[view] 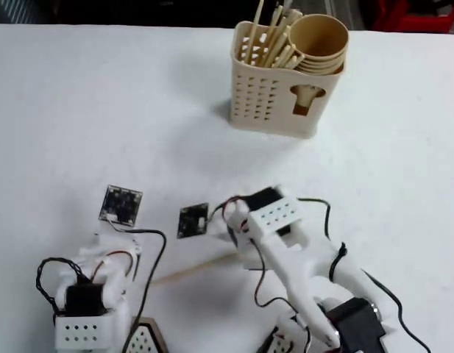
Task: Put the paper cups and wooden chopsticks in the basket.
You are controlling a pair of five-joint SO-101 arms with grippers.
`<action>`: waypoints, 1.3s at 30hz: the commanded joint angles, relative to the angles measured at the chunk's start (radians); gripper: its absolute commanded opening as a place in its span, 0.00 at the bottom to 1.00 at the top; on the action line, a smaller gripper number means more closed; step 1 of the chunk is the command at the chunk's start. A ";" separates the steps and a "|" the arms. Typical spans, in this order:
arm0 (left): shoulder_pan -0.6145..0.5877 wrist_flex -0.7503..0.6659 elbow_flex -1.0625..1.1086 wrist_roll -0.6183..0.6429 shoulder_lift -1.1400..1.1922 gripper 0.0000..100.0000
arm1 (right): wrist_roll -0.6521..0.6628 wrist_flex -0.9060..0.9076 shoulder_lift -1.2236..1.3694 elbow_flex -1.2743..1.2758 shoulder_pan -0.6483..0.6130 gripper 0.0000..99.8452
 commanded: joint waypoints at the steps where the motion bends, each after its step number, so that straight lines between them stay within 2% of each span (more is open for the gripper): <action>1: 0.018 0.005 -0.005 0.009 -0.001 0.03 | -0.017 -0.096 -0.038 0.029 -0.044 0.17; 7: 0.018 0.005 -0.005 0.009 -0.001 0.03 | -0.011 -0.259 -0.038 0.094 -0.024 0.17; 13: 0.018 0.005 -0.005 0.009 -0.001 0.03 | -0.009 -0.340 -0.038 0.166 -0.025 0.03; 18: 0.018 0.005 -0.005 0.009 -0.001 0.03 | -0.009 -0.383 -0.038 0.207 -0.012 0.02; 26: 0.018 0.005 -0.005 0.009 -0.001 0.03 | -0.009 -0.380 -0.048 0.155 0.216 0.02; 36: 0.018 0.005 -0.005 0.009 -0.001 0.03 | -0.023 -0.099 -0.048 -0.120 0.446 0.02; 39: 0.018 0.005 -0.005 0.009 -0.001 0.03 | -0.121 -0.031 -0.050 -0.219 0.460 0.02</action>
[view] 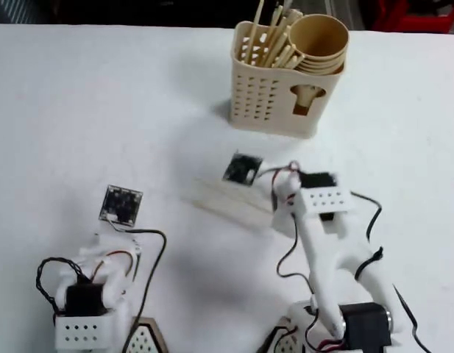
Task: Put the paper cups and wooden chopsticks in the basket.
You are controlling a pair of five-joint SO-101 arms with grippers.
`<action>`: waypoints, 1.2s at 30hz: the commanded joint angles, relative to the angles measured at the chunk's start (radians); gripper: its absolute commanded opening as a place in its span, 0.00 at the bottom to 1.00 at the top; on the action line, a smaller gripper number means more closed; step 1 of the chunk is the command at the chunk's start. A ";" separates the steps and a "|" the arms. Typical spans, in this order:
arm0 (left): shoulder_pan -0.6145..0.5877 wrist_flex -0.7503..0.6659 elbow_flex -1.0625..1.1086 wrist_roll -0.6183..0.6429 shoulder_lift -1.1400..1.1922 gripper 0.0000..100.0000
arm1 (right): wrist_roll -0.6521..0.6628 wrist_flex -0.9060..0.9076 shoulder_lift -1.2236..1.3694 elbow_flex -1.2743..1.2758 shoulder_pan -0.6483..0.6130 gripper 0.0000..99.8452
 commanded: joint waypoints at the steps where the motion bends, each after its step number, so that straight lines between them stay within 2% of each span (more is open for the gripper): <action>1: 0.018 0.005 -0.005 0.009 -0.001 0.03 | -0.117 0.073 -0.022 -0.152 0.024 0.02; 9: 0.018 0.005 -0.005 0.009 -0.001 0.03 | -0.465 0.134 -0.022 -0.488 -0.050 0.02; 15: 0.018 0.005 -0.005 0.009 -0.001 0.03 | -0.726 0.044 -0.013 -0.710 -0.084 0.02; 20: 0.018 0.005 -0.005 0.009 -0.001 0.03 | -0.928 -0.225 -0.010 -0.763 -0.077 0.02; 28: 0.018 0.005 -0.005 0.009 -0.001 0.03 | -1.109 -0.716 0.171 -0.763 -0.084 0.02; 32: 0.018 0.005 -0.005 0.009 -0.001 0.03 | -1.103 -0.989 0.349 -0.769 -0.077 0.02; 36: 0.018 0.005 -0.005 0.009 -0.001 0.03 | -1.007 -1.181 0.503 -0.769 -0.076 0.02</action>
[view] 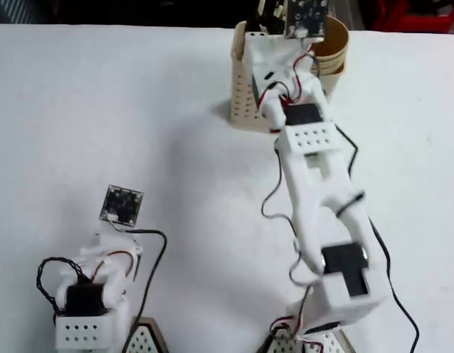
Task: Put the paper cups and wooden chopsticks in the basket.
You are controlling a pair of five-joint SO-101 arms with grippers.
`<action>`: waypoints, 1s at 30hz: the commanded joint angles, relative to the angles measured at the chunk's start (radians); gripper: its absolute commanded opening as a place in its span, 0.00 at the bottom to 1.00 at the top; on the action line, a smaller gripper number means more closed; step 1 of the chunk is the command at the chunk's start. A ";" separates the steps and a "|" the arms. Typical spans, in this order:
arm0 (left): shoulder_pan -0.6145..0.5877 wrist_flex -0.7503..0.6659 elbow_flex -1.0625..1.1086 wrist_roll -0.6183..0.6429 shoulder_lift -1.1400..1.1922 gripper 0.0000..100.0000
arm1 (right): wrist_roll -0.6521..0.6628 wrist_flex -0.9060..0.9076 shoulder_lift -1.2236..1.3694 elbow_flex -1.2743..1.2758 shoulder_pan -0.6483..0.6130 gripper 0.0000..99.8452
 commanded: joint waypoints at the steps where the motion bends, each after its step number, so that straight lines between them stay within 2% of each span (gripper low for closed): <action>1: 0.013 0.005 -0.005 0.009 -0.001 0.03 | 0.072 -0.151 0.087 -0.049 -0.002 0.02; 6: 0.013 0.005 -0.005 0.009 -0.001 0.03 | 0.072 -0.153 0.140 -0.041 -0.002 0.03; 11: 0.013 0.005 -0.005 0.009 -0.001 0.03 | 0.058 -0.062 0.090 -0.038 -0.010 0.18; 15: 0.013 0.005 -0.005 0.009 -0.001 0.03 | -0.014 0.048 -0.019 -0.037 -0.005 0.14; 20: 0.013 0.005 -0.005 0.009 -0.001 0.03 | -0.020 0.225 -0.173 -0.037 -0.002 0.01; 30: 0.013 0.005 -0.005 0.009 -0.001 0.03 | -0.012 0.725 -0.433 -0.034 0.015 0.02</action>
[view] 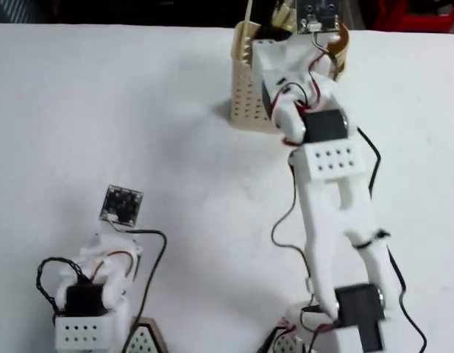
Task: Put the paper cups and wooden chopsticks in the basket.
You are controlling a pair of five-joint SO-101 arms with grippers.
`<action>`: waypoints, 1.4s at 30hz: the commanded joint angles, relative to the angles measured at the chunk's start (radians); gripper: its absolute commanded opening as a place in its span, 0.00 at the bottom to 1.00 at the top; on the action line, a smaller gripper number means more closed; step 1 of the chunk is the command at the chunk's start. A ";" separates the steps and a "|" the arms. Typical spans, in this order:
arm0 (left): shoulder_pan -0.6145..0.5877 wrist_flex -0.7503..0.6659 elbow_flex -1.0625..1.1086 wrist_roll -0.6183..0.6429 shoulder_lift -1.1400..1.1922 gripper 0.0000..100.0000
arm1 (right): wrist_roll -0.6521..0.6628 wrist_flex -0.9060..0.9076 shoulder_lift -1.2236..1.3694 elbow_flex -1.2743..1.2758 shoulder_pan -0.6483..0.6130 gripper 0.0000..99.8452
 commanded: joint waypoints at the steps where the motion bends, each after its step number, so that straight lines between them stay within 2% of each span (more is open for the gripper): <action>1: 0.013 0.005 -0.005 0.009 -0.001 0.03 | -0.005 0.179 -0.117 0.002 0.015 0.02; 5: 0.013 0.005 -0.005 0.009 -0.001 0.03 | -0.005 0.288 -0.217 0.074 0.013 0.02; 11: 0.013 0.005 -0.005 0.009 -0.001 0.03 | -0.005 0.315 -0.444 0.319 0.013 0.02; 31: 0.013 0.005 -0.005 0.009 -0.001 0.03 | -0.005 0.318 -1.595 1.298 0.015 0.02; 38: 0.013 0.005 -0.005 0.009 -0.001 0.03 | -0.008 0.318 -1.546 1.410 0.110 0.02; 42: 0.013 0.005 -0.005 0.009 -0.001 0.03 | -0.005 0.317 -1.587 1.571 0.145 0.02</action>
